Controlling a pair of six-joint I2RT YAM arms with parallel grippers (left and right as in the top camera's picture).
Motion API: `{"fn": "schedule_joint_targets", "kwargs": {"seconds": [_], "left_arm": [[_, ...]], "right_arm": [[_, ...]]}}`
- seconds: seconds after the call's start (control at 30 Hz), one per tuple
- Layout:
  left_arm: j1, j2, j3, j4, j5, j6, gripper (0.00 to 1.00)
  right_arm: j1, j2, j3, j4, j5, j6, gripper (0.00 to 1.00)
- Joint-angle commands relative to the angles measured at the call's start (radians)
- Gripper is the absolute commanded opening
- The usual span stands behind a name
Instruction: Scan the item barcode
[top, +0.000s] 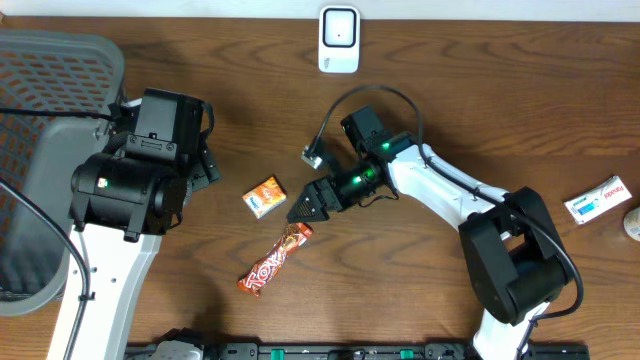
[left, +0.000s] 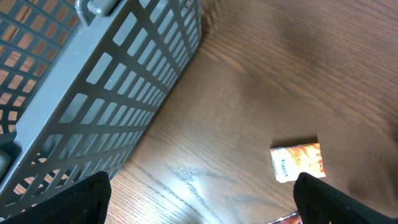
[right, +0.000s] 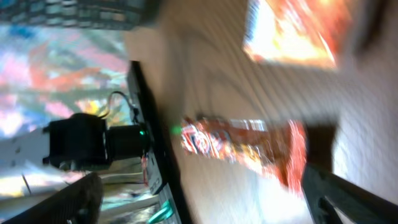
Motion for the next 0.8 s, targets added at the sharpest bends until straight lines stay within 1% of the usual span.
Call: {"fn": "schedule_joint_targets", "kwargs": {"seconds": [0.0, 0.03, 0.1, 0.17, 0.23, 0.3, 0.37, 0.47, 0.53, 0.57, 0.6, 0.63, 0.67, 0.73, 0.77], "left_arm": [[0.005, 0.002, 0.0, -0.001, -0.013, 0.01, 0.94], [0.005, 0.002, 0.0, -0.001, -0.013, 0.01, 0.94], [0.005, 0.002, 0.0, -0.001, -0.013, 0.01, 0.94], [0.005, 0.002, 0.0, 0.011, -0.027, 0.01, 0.94], [0.005, 0.002, 0.0, 0.062, -0.032, 0.01, 0.94], [0.005, 0.002, 0.0, 0.07, -0.032, 0.01, 0.94], [0.005, 0.002, 0.0, 0.073, -0.031, 0.009, 0.94], [0.004, 0.006, 0.0, 0.071, 0.048, 0.01, 0.94], [0.004, 0.021, -0.001, 0.037, 0.072, 0.004, 0.93], [0.005, 0.032, -0.006, 0.025, 0.11, -0.024, 0.97], [0.005, 0.045, -0.022, 0.023, 0.163, -0.033, 0.98], [0.005, 0.066, -0.062, 0.028, 0.22, -0.036, 0.89], [0.005, 0.084, -0.117, 0.047, 0.258, -0.052, 0.67], [0.005, 0.102, -0.22, 0.09, 0.294, -0.068, 0.54], [0.008, 0.108, -0.264, 0.099, 0.307, -0.071, 0.45]], "right_arm": [[0.011, 0.017, -0.037, -0.029, 0.166, 0.253, 0.85], [0.015, 0.017, -0.053, -0.029, 0.201, 0.319, 0.84], [0.021, 0.017, -0.089, -0.004, 0.233, 0.406, 0.85], [0.032, 0.017, -0.143, 0.072, 0.231, 0.517, 0.86], [0.049, 0.018, -0.195, 0.153, 0.232, 0.613, 0.86], [0.061, 0.018, -0.24, 0.236, 0.232, 0.676, 0.86], [0.065, 0.018, -0.259, 0.272, 0.231, 0.713, 0.85], [0.08, 0.018, -0.263, 0.3, 0.248, 0.782, 0.84], [0.103, 0.018, -0.266, 0.3, 0.319, 0.85, 0.84], [0.117, 0.018, -0.268, 0.3, 0.366, 0.89, 0.84], [0.128, 0.018, -0.269, 0.301, 0.391, 0.913, 0.84], [0.141, 0.018, -0.269, 0.306, 0.423, 0.945, 0.83], [0.149, 0.018, -0.269, 0.312, 0.445, 0.962, 0.82], [0.159, 0.02, -0.269, 0.312, 0.492, 0.994, 0.82], [0.159, 0.023, -0.269, 0.312, 0.509, 1.006, 0.81]]}}
